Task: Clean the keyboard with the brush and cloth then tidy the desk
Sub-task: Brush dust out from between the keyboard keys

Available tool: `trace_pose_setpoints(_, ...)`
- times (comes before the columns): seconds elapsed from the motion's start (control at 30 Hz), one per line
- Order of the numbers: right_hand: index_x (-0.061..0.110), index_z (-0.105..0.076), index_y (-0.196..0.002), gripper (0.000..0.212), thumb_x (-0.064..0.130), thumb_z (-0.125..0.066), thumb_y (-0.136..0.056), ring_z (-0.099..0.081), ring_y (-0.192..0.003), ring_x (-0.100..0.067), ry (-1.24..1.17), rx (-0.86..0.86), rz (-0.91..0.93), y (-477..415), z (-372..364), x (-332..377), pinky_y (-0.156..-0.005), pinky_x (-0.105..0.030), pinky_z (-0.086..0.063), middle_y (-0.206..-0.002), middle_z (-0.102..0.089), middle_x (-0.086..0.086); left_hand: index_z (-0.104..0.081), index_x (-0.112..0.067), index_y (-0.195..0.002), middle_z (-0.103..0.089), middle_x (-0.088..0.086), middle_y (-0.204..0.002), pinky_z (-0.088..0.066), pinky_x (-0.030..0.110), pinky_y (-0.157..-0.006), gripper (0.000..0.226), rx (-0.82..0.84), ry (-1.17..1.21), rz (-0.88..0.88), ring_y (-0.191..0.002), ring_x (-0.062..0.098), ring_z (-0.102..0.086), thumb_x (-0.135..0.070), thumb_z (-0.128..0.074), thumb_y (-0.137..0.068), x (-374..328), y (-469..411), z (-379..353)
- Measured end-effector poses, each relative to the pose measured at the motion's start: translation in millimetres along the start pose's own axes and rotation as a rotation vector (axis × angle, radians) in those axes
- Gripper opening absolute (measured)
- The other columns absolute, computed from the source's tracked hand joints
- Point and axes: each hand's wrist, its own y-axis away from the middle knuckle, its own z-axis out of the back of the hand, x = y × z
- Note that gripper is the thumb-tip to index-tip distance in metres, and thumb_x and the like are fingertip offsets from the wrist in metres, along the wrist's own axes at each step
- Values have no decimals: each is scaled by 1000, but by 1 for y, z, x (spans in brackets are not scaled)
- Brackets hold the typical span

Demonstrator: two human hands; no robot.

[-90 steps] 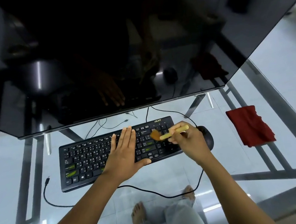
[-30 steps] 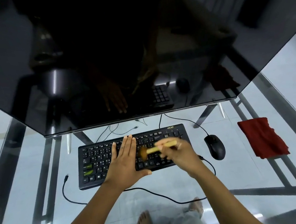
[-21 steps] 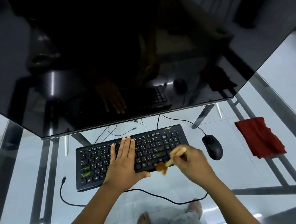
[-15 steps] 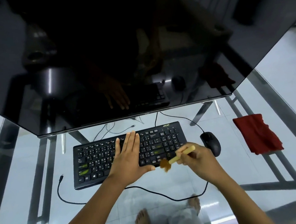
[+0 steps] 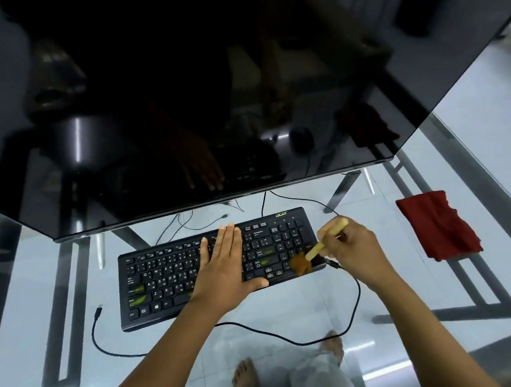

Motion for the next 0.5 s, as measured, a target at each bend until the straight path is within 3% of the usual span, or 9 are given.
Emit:
trace_pose_setpoints(0.07,31,-60,-77,24,11,-58,-90,-69,-78,-21,42,-118,47,-5,-1,-4,-71,-25,-52,-80,-71,0,12,-12,-153,20,3,-160,12,49,-118,117,14,0,-5,-144,15,26,-80,-45,-76,-1,1,0)
trace_pose_setpoints(0.13,30,-61,-80,23,11,-58,-93,-70,-80,-23,-126,-241,28,-10,1,0,-72,-17,-50,-83,-71,-3,12,-12,-153,20,3,-160,12,48,-118,116,-14,12,1,-144,15,26,-80,-44,-76,0,-1,1)
trace_pose_setpoints(0.23,19,-65,-85,13,11,-60,-94,-73,-72,-15,-254,-71,-7,-9,-10,5,-76,-29,-59,-79,-73,-2,13,-12,-152,20,2,-160,13,47,-118,116,-13,-1,-15,-144,15,26,-82,-40,-76,-1,-1,0)
trace_pose_setpoints(0.27,22,-65,-83,16,11,-61,-94,-71,-70,-8,-190,-34,30,-6,-16,6,-75,-20,-57,-81,-72,-1,13,-12,-152,21,2,-160,14,47,-118,117,-15,-9,-15,-144,15,26,-83,-37,-74,1,0,0)
trace_pose_setpoints(0.33,36,-59,-79,27,13,-64,-93,-67,-75,-5,-111,-180,92,-9,-21,9,-69,-7,-47,-85,-71,3,14,-12,-152,22,2,-159,14,46,-118,118,-15,-12,-12,-144,15,26,-85,-30,-70,2,0,-1)
trace_pose_setpoints(0.4,35,-59,-79,25,14,-63,-93,-70,-78,-9,-160,-268,115,-11,-23,14,-75,-17,-52,-84,-71,3,14,-12,-152,22,1,-159,14,46,-118,118,-26,-10,-18,-144,15,27,-85,-29,-70,2,0,-2)
trace_pose_setpoints(0.43,30,-61,-80,22,13,-63,-93,-72,-76,-10,-170,-232,114,-14,-26,16,-77,-23,-55,-82,-72,2,14,-13,-152,22,1,-159,14,46,-117,118,-29,-9,-20,-144,14,27,-85,-29,-70,2,-1,-2)
trace_pose_setpoints(0.5,21,-65,-82,16,10,-62,-93,-69,-74,-2,-133,-80,149,-15,-37,25,-77,-17,-52,-82,-72,0,13,-12,-152,21,1,-160,15,46,-117,118,-32,-12,-23,-144,14,26,-86,-29,-70,3,-1,-3)
